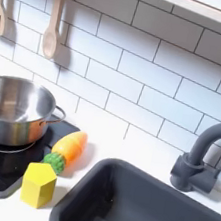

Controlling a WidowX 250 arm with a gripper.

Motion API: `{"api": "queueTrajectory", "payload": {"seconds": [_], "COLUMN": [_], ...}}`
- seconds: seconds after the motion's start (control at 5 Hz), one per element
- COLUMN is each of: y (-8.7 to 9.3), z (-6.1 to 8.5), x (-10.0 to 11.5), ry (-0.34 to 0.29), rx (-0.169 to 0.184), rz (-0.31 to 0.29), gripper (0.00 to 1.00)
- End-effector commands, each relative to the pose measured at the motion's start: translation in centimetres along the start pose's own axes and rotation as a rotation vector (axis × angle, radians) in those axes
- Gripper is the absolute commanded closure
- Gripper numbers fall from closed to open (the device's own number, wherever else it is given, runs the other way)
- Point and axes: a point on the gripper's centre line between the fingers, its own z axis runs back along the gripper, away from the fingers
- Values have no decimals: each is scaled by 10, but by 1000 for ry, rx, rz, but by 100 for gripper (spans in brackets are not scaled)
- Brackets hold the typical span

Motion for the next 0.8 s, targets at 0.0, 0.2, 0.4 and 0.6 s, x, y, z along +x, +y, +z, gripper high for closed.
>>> {"api": "queueTrajectory", "payload": {"seconds": [0.0,0.2,0.4,0.6], "y": [0,3,9,11], "z": [0,-6,-14,-24], "x": [0,13,24,38], "ry": [-2,0,16,32], "rx": [0,-5,-8,-21], "rz": [0,-4,-10,-29], "gripper": [0,0,0,0]}}
